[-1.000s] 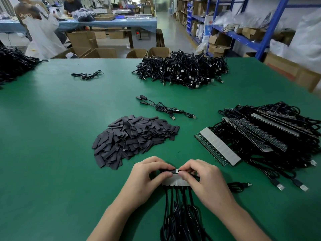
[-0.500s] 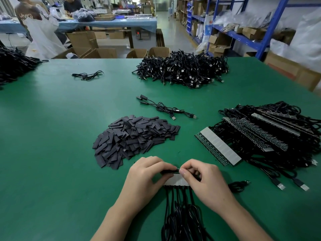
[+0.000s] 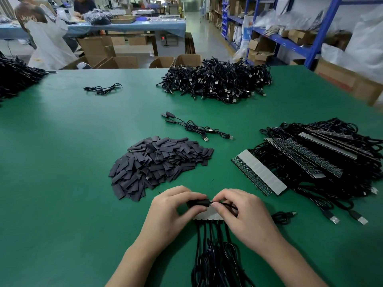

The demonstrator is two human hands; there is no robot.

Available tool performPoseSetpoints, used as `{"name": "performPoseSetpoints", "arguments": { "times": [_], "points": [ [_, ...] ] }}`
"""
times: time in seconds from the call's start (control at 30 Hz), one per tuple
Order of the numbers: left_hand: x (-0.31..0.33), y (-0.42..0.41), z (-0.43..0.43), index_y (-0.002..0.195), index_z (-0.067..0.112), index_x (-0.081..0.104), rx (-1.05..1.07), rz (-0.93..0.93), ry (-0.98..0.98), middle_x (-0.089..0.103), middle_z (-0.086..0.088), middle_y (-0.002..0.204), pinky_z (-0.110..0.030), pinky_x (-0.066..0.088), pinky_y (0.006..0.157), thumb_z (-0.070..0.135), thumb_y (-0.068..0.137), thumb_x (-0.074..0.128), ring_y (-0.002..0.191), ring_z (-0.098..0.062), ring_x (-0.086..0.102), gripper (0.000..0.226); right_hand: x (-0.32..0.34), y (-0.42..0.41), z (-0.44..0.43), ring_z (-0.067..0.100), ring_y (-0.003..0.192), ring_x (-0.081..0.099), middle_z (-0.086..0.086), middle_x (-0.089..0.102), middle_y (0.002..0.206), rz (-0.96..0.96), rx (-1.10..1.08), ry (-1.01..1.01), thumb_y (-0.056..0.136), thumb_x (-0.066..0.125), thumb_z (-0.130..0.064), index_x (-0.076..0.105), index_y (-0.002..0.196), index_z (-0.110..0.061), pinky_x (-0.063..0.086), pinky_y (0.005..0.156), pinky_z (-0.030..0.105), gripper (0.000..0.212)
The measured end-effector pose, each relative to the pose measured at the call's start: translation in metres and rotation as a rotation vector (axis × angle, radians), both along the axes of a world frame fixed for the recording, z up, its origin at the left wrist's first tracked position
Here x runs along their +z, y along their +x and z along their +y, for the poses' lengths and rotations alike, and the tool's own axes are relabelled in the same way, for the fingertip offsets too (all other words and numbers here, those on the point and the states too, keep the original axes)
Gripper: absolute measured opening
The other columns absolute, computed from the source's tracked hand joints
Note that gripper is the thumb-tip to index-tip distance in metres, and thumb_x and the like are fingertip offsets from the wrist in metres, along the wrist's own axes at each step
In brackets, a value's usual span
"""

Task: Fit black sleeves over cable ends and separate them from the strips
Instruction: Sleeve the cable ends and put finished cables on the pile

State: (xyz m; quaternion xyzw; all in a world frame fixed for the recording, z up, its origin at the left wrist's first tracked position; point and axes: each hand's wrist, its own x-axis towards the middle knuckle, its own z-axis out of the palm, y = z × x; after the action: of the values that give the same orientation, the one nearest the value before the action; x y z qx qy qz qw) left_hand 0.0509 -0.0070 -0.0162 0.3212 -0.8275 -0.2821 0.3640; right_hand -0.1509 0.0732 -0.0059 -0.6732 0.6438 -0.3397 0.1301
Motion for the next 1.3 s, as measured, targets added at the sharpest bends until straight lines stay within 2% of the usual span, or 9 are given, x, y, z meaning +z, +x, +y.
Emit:
{"name": "performPoseSetpoints", "arguments": {
  "times": [0.13, 0.3, 0.4, 0.53, 0.77, 1.0, 1.13, 1.2, 1.3],
  "points": [
    [0.001, 0.0, -0.001, 0.102, 0.028, 0.081, 0.017, 0.035, 0.033, 0.073, 0.02, 0.096, -0.02, 0.055, 0.081, 0.03, 0.085, 0.082, 0.092, -0.002, 0.07, 0.018, 0.001, 0.001, 0.001, -0.001, 0.084, 0.062, -0.025, 0.061, 0.083, -0.029, -0.001, -0.035, 0.093, 0.072, -0.028, 0.067, 0.095, -0.036, 0.048, 0.068, 0.016, 0.009],
    [0.002, 0.001, -0.002, 0.1, 0.027, 0.081, 0.004, 0.087, 0.093, 0.074, 0.018, 0.096, -0.019, 0.054, 0.082, 0.028, 0.085, 0.081, 0.092, -0.007, 0.072, 0.015, 0.003, 0.004, 0.001, -0.003, 0.084, 0.062, -0.025, 0.063, 0.084, -0.029, 0.013, -0.096, 0.093, 0.071, -0.027, 0.069, 0.092, -0.032, 0.045, 0.069, 0.01, 0.006],
    [0.002, 0.001, -0.002, 0.099, 0.027, 0.081, 0.003, 0.101, 0.106, 0.074, 0.017, 0.095, -0.017, 0.052, 0.081, 0.028, 0.085, 0.08, 0.092, -0.008, 0.072, 0.014, 0.003, 0.005, 0.001, -0.002, 0.082, 0.061, -0.023, 0.065, 0.084, -0.026, 0.013, -0.135, 0.092, 0.069, -0.029, 0.072, 0.091, -0.028, 0.048, 0.069, 0.016, 0.004],
    [-0.001, 0.001, -0.003, 0.098, 0.029, 0.081, 0.008, 0.114, 0.133, 0.074, 0.016, 0.093, -0.017, 0.051, 0.08, 0.029, 0.085, 0.08, 0.09, -0.011, 0.071, 0.013, 0.003, 0.005, 0.001, -0.002, 0.078, 0.059, -0.021, 0.066, 0.083, 0.03, 0.002, -0.178, 0.092, 0.076, -0.025, 0.075, 0.091, -0.024, 0.049, 0.069, 0.02, 0.002],
    [-0.003, 0.0, -0.002, 0.099, 0.038, 0.078, -0.031, 0.084, 0.147, 0.074, 0.016, 0.094, -0.025, 0.055, 0.081, 0.03, 0.086, 0.08, 0.092, -0.011, 0.072, 0.016, 0.003, 0.008, 0.002, 0.002, 0.077, 0.06, -0.018, 0.068, 0.083, 0.122, 0.005, -0.223, 0.092, 0.072, -0.031, 0.075, 0.089, -0.023, 0.053, 0.068, 0.03, 0.01],
    [0.001, -0.001, -0.002, 0.102, 0.03, 0.081, 0.015, 0.122, 0.142, 0.075, 0.015, 0.094, -0.023, 0.054, 0.08, 0.031, 0.083, 0.08, 0.09, -0.011, 0.071, 0.02, 0.003, 0.01, 0.0, -0.005, 0.082, 0.058, -0.023, 0.068, 0.085, 0.038, -0.044, -0.175, 0.091, 0.07, -0.037, 0.075, 0.093, -0.03, 0.051, 0.072, 0.024, 0.009],
    [0.002, -0.002, -0.001, 0.109, 0.03, 0.078, 0.161, 0.174, 0.072, 0.073, 0.019, 0.091, -0.017, 0.051, 0.077, 0.034, 0.078, 0.08, 0.084, -0.009, 0.068, 0.031, -0.001, 0.005, 0.0, -0.001, 0.08, 0.061, -0.023, 0.065, 0.082, -0.049, -0.085, -0.14, 0.092, 0.075, -0.028, 0.073, 0.091, -0.03, 0.048, 0.068, 0.019, 0.003],
    [0.002, -0.002, -0.002, 0.105, 0.026, 0.08, 0.204, 0.207, 0.043, 0.074, 0.019, 0.091, -0.018, 0.052, 0.075, 0.032, 0.08, 0.079, 0.085, -0.008, 0.07, 0.026, -0.003, 0.004, -0.001, 0.0, 0.08, 0.062, -0.024, 0.064, 0.08, -0.091, -0.114, -0.131, 0.091, 0.076, -0.025, 0.073, 0.09, -0.03, 0.043, 0.066, 0.011, 0.006],
    [0.001, -0.003, 0.0, 0.1, 0.024, 0.082, 0.222, 0.208, 0.014, 0.076, 0.02, 0.092, -0.017, 0.053, 0.076, 0.026, 0.081, 0.079, 0.087, -0.007, 0.072, 0.02, -0.004, 0.004, -0.002, 0.0, 0.078, 0.062, -0.025, 0.064, 0.078, -0.11, -0.13, -0.126, 0.091, 0.077, -0.024, 0.073, 0.088, -0.031, 0.041, 0.064, 0.009, 0.008]
  ]
}}
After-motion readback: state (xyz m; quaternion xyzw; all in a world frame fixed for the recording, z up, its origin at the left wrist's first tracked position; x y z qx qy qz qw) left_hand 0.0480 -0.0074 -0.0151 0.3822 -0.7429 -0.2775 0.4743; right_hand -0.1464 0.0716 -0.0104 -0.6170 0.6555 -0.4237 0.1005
